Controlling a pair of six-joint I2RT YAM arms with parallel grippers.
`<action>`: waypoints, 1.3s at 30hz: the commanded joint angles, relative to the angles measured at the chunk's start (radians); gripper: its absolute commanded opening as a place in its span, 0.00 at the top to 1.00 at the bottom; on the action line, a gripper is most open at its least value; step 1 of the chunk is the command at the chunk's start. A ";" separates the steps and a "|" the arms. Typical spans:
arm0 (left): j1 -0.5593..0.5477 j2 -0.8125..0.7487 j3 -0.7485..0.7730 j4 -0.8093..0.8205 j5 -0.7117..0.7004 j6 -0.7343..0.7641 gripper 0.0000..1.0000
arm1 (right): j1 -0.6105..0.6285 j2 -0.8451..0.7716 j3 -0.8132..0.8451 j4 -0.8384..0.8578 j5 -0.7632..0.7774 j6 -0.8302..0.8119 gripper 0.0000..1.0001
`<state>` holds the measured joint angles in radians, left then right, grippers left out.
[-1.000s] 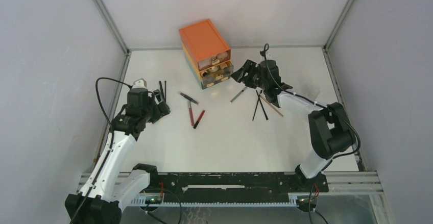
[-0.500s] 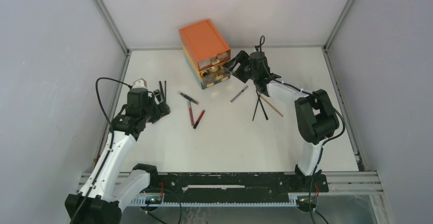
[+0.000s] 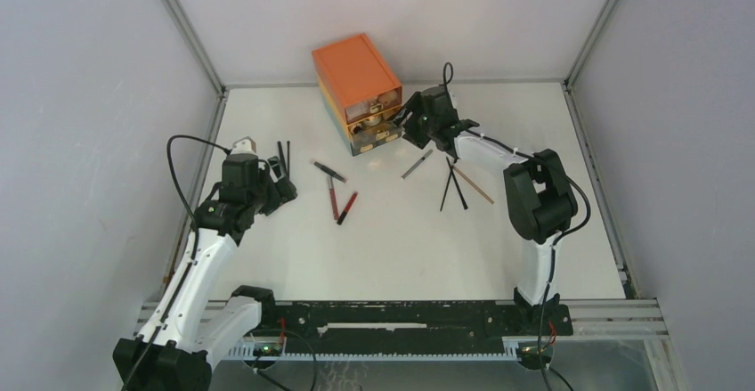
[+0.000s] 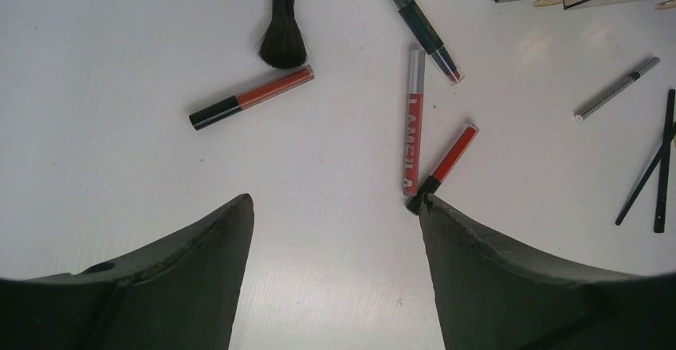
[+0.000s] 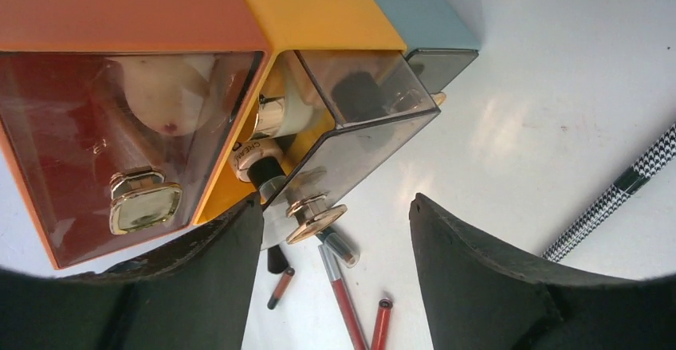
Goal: Organize the makeup
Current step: Close the drawer in the storage box.
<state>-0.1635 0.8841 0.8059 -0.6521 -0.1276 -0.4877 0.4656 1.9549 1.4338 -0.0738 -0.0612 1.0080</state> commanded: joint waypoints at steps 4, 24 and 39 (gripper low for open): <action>-0.008 -0.001 0.007 0.042 0.004 0.025 0.20 | 0.012 -0.020 0.050 -0.017 0.000 -0.049 0.26; -0.008 -0.022 -0.006 0.028 -0.021 0.024 0.19 | 0.055 -0.043 -0.095 0.256 -0.059 -0.137 0.70; -0.007 -0.027 -0.004 0.020 -0.037 0.024 0.19 | 0.054 0.128 0.124 0.218 -0.079 -0.153 0.80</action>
<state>-0.1661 0.8761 0.8059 -0.6529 -0.1478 -0.4870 0.5156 2.0510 1.4902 0.1276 -0.1440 0.8749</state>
